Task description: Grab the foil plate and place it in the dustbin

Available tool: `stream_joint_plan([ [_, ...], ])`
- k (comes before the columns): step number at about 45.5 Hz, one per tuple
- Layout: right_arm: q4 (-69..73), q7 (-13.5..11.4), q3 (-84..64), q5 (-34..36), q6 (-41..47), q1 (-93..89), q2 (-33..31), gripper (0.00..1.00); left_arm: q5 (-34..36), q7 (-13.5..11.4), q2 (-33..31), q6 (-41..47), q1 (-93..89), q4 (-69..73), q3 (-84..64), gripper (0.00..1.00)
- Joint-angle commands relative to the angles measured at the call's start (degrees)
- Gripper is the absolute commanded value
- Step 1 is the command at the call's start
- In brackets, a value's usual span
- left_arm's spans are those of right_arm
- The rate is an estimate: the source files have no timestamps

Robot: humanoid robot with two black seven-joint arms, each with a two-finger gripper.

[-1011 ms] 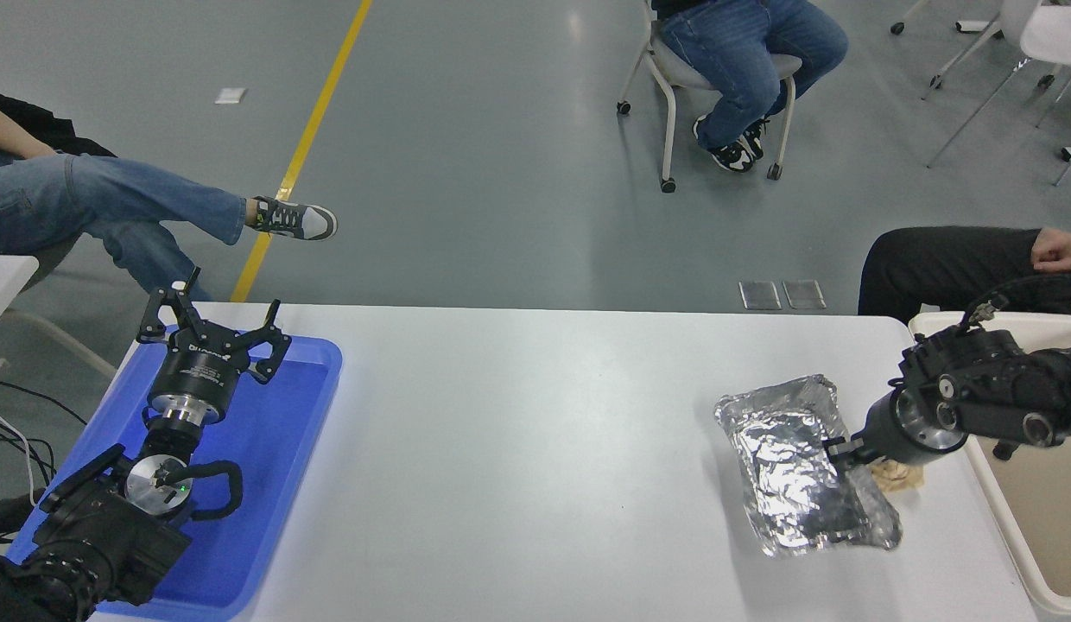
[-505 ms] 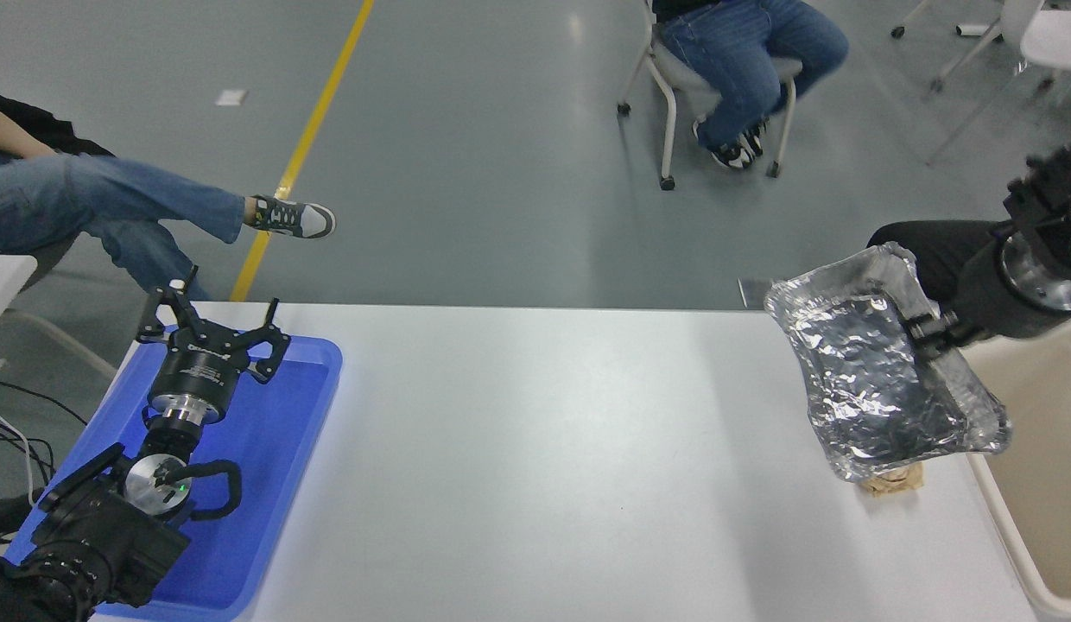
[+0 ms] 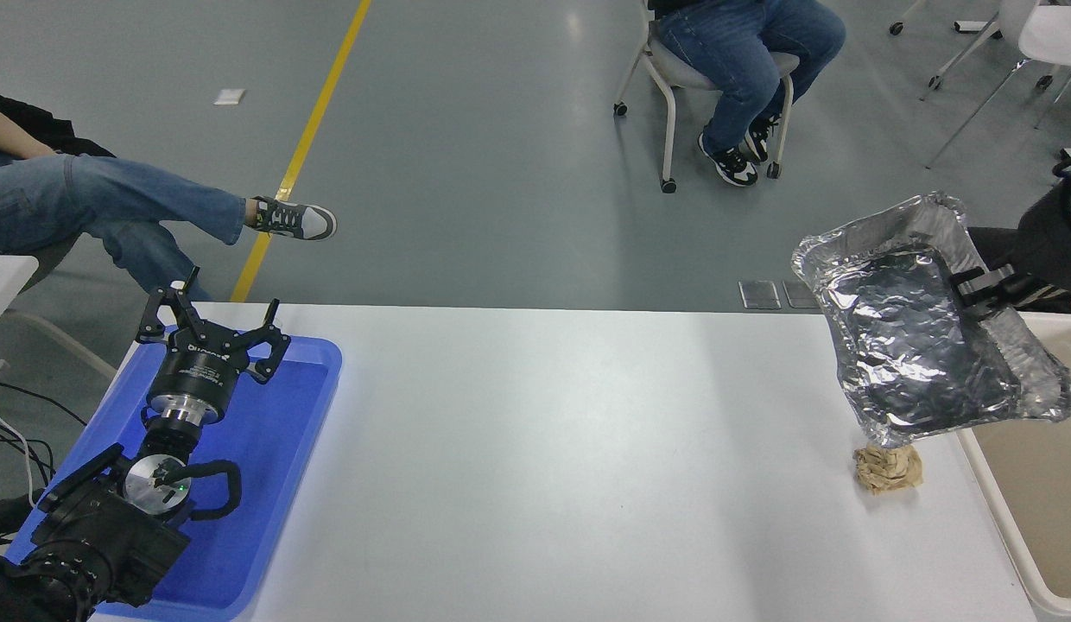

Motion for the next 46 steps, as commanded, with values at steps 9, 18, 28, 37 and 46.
stream_joint_plan([
  [9, -6.23, 0.10, -5.95, -7.70, -0.30, -2.92, -6.89, 0.00, 0.00, -0.05, 0.09, 0.00, 0.00, -0.09, 0.00, 1.00],
  [18, -18.62, 0.18, -2.53, -18.25, -1.09, -12.32, -17.44, 0.00, -0.08, -0.05, 0.09, 0.00, 0.00, -0.09, 0.00, 1.00],
  [28, -31.98, 0.10, 12.76, -20.54, -4.78, -31.47, -23.33, 0.00, -0.08, -0.05, 0.09, 0.00, 0.09, -0.09, 0.00, 1.00],
  [37, -42.62, 0.10, 23.31, -21.60, -16.20, -50.55, -22.99, 0.00, 0.00, -0.05, 0.09, 0.00, 0.09, 0.09, 0.00, 1.00],
  [46, -51.32, 0.10, 28.85, -20.54, -23.94, -65.76, -18.95, 0.00, -0.08, -0.05, 0.17, 0.00, 0.09, 0.09, 0.00, 1.00],
])
